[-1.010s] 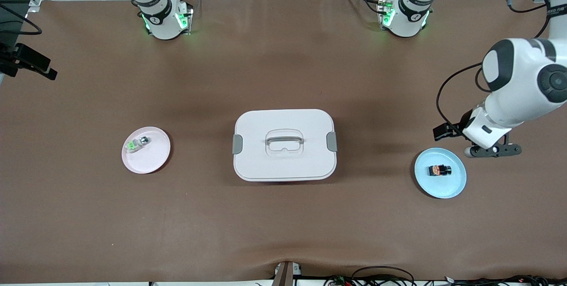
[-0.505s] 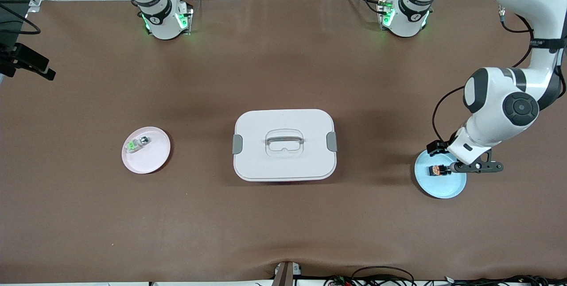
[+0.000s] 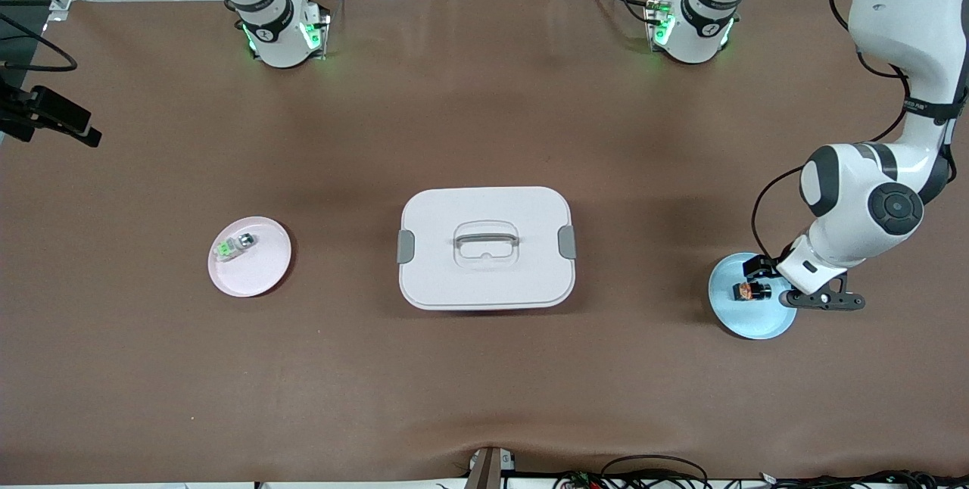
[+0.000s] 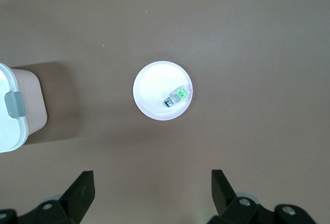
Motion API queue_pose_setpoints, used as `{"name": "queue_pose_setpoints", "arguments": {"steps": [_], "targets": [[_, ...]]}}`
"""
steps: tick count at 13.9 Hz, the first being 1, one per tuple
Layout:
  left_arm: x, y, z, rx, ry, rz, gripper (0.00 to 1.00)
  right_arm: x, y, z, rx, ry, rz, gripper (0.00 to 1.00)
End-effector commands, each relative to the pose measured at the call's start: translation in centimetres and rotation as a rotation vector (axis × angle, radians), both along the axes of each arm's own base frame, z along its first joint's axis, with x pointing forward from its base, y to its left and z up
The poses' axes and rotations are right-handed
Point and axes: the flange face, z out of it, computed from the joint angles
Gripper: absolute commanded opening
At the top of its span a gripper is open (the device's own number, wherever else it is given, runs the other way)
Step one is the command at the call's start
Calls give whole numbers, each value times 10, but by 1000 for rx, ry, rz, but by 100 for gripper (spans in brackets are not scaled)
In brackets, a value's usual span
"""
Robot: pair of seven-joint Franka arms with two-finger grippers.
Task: Transfer orange switch to right arm and place
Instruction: 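Lower the left gripper and grasp the black-orange switch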
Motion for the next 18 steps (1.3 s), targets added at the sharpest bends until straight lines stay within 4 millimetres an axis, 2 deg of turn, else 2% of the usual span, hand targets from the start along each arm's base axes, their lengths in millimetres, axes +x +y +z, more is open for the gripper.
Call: {"name": "queue_pose_setpoints", "arguments": {"steps": [1, 3, 6, 10, 12, 15, 16, 17, 18], "targets": [[7, -3, -7, -3, -33, 20, 100, -4, 1, 5, -6, 2, -3, 100], [9, 3, -22, -12, -59, 57, 100, -5, -1, 5, -6, 8, -8, 100], [10, -3, -41, -24, -77, 108, 100, -5, -3, 6, -7, 5, -11, 100], [9, -6, -47, -24, -74, 103, 100, -7, -5, 4, -7, 22, -15, 100], [7, -5, -58, -24, -61, 103, 100, -7, -4, 4, -7, 20, -15, 100], [6, -6, -65, -26, -55, 101, 100, -7, -3, 4, -4, 20, -15, 100], [6, -7, -68, -26, -52, 97, 97, -7, -2, 4, -4, 22, -13, 100], [6, -5, -68, -25, -52, 96, 88, -7, -3, 5, -3, 18, -15, 100], [6, -4, -68, -24, -52, 92, 74, -7, -3, 4, -2, 21, -15, 100]]}}
